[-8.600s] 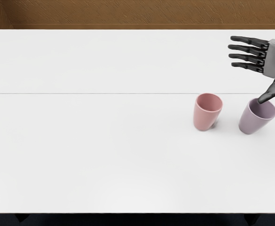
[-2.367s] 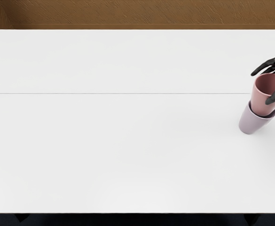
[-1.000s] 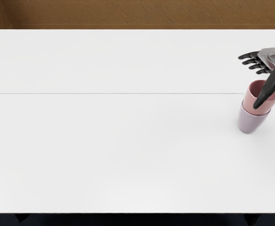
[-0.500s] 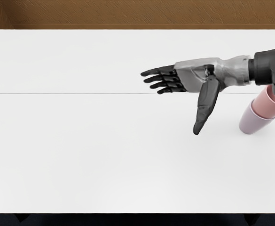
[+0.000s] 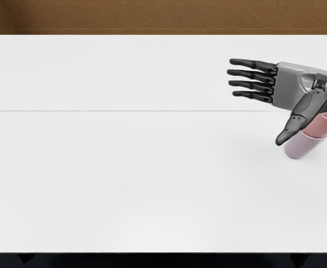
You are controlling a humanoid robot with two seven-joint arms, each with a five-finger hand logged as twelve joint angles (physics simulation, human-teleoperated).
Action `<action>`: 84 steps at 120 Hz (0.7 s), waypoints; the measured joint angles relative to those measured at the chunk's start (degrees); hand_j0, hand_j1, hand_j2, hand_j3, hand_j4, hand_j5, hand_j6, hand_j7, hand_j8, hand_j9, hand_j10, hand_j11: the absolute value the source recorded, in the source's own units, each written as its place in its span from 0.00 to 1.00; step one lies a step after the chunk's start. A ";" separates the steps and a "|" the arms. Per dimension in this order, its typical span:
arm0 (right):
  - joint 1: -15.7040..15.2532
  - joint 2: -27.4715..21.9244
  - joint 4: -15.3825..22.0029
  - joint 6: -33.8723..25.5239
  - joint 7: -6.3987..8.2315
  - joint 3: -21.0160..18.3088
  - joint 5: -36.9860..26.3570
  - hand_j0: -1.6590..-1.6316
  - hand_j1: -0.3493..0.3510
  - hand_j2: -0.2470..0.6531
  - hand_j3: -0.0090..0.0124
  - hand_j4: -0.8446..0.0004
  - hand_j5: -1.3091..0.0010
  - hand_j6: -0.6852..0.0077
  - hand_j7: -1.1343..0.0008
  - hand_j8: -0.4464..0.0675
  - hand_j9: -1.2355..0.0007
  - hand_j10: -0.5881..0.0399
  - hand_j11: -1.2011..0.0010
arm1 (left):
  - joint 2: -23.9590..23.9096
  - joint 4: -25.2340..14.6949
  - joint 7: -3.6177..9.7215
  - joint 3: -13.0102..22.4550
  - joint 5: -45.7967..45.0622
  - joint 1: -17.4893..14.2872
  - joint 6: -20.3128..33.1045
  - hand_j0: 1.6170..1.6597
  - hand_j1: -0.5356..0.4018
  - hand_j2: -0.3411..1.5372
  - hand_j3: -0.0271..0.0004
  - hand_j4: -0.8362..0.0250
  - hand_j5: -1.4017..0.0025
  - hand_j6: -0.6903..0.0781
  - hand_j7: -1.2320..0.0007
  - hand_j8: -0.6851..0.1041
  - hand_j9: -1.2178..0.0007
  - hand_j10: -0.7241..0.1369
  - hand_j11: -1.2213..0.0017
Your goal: Pick up cup and place in cup with right hand
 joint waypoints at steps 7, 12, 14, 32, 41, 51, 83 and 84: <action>-0.60 -1.70 0.02 0.01 0.04 0.13 0.74 0.04 0.00 0.28 0.42 1.00 1.00 0.99 1.00 0.87 1.00 0.94 1.00 | 0.00 0.00 0.00 -0.01 0.00 0.00 0.02 0.96 0.94 0.18 0.98 0.97 1.00 0.90 1.00 0.87 1.00 0.84 1.00; -0.88 -2.97 0.03 0.01 0.06 0.18 1.37 0.04 0.00 0.28 0.42 1.00 1.00 0.99 1.00 0.87 1.00 0.94 1.00 | 0.00 0.01 0.00 -0.01 0.00 0.00 0.03 0.96 0.94 0.18 0.98 0.97 1.00 0.90 1.00 0.87 1.00 0.84 1.00; -0.96 -3.48 0.03 0.01 0.07 0.19 1.60 0.04 0.00 0.28 0.42 1.00 1.00 0.99 1.00 0.87 1.00 0.94 1.00 | 0.00 0.01 0.00 -0.01 0.00 0.00 0.04 0.96 0.94 0.18 0.98 0.97 1.00 0.90 1.00 0.87 1.00 0.84 1.00; -1.46 -6.87 -0.02 0.02 0.11 -0.06 2.94 0.04 0.00 0.28 0.42 1.00 1.00 0.99 1.00 0.87 1.00 0.94 1.00 | 0.00 0.02 0.00 -0.02 0.00 0.00 0.11 0.96 0.94 0.18 0.98 0.97 1.00 0.90 1.00 0.87 1.00 0.84 1.00; -1.60 -7.99 -0.10 0.02 0.15 -0.15 3.19 0.04 0.00 0.28 0.42 1.00 1.00 0.99 1.00 0.87 1.00 0.94 1.00 | 0.00 0.02 0.00 -0.02 0.00 0.00 0.16 0.96 0.94 0.18 0.98 0.97 1.00 0.90 1.00 0.87 1.00 0.84 1.00; -1.69 -8.99 -0.26 0.02 0.17 -0.30 3.52 0.04 0.00 0.28 0.42 1.00 1.00 0.99 1.00 0.87 1.00 0.94 1.00 | 0.00 0.04 0.00 -0.02 0.00 0.00 0.20 0.96 0.94 0.18 0.98 0.97 1.00 0.90 1.00 0.87 1.00 0.84 1.00; -1.81 -9.85 -0.40 0.03 0.18 -0.65 3.92 0.04 0.00 0.28 0.42 1.00 1.00 0.99 1.00 0.87 1.00 0.94 1.00 | 0.00 0.04 0.00 -0.02 0.00 0.00 0.23 0.96 0.94 0.18 0.98 0.97 1.00 0.90 1.00 0.87 1.00 0.84 1.00; -1.81 -9.86 -0.40 0.03 0.17 -0.65 3.92 0.04 0.00 0.28 0.42 1.00 1.00 0.99 1.00 0.87 1.00 0.94 1.00 | 0.00 0.04 0.00 -0.02 0.00 0.00 0.23 0.96 0.94 0.18 0.98 0.97 1.00 0.90 1.00 0.87 1.00 0.84 1.00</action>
